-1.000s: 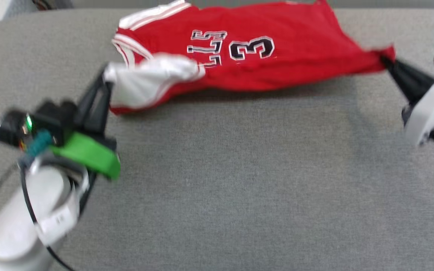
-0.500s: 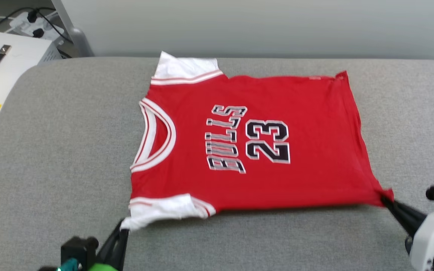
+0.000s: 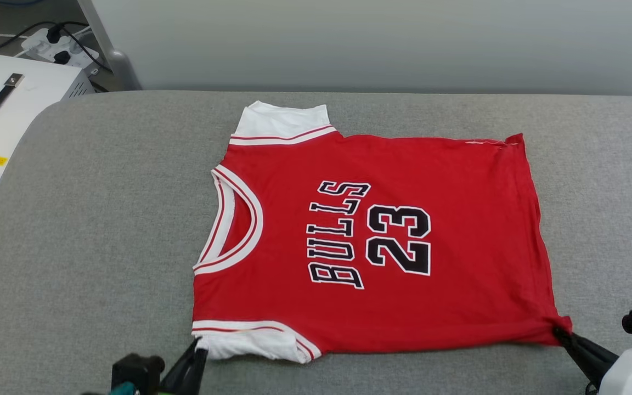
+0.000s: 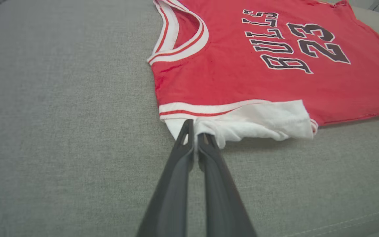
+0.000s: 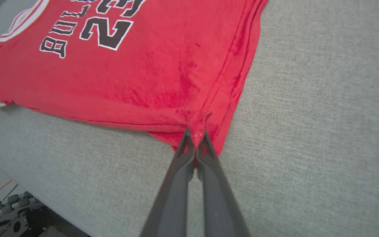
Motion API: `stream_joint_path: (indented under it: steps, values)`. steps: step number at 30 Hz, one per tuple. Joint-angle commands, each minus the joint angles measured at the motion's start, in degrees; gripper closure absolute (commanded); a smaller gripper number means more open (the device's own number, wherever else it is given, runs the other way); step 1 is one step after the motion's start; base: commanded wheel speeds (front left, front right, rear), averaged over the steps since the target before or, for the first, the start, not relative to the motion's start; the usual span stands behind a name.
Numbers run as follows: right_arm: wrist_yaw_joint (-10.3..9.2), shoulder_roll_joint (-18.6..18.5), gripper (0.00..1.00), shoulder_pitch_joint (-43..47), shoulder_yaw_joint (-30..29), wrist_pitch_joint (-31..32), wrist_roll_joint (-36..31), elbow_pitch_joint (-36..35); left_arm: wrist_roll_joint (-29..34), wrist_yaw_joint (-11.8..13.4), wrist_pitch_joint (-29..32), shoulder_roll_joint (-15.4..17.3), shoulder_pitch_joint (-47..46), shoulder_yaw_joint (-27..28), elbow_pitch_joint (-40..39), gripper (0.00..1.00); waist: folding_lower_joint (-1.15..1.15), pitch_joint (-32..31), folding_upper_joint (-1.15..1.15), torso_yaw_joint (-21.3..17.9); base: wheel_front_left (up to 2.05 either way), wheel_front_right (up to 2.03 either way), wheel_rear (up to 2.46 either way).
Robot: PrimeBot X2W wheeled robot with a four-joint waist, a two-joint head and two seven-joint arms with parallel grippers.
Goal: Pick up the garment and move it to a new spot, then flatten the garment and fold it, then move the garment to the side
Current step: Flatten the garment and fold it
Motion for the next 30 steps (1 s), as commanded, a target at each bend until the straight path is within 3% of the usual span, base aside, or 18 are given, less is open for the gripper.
stream_joint_path:
  steps: [1,14,20,30]
  values:
    - [-0.03,0.79,1.00,-0.56,-1.50,0.81,-0.61,-0.84,0.97,-0.91,0.11,0.47,-3.53,0.10,0.30,1.00,0.01,0.84,0.00,-0.15,0.00,0.00,0.00]
    - [-0.03,4.22,1.00,-10.28,-9.53,8.44,-2.89,-4.99,6.34,-9.45,1.61,-0.46,-27.77,0.33,10.39,1.00,0.01,10.95,0.00,-2.13,0.00,0.00,0.00]
    - [-0.03,5.77,1.00,-17.00,-8.44,10.45,-3.84,-2.23,7.93,-12.04,0.89,-2.10,-35.37,-0.05,19.37,1.00,0.01,15.24,0.00,-2.85,0.00,0.00,0.00]
    - [-0.03,8.35,1.00,-22.83,-4.50,7.47,-5.11,7.16,6.76,-15.96,-1.28,-7.30,-39.01,-0.65,34.61,1.00,0.01,17.93,0.00,-2.53,0.00,0.00,0.00]
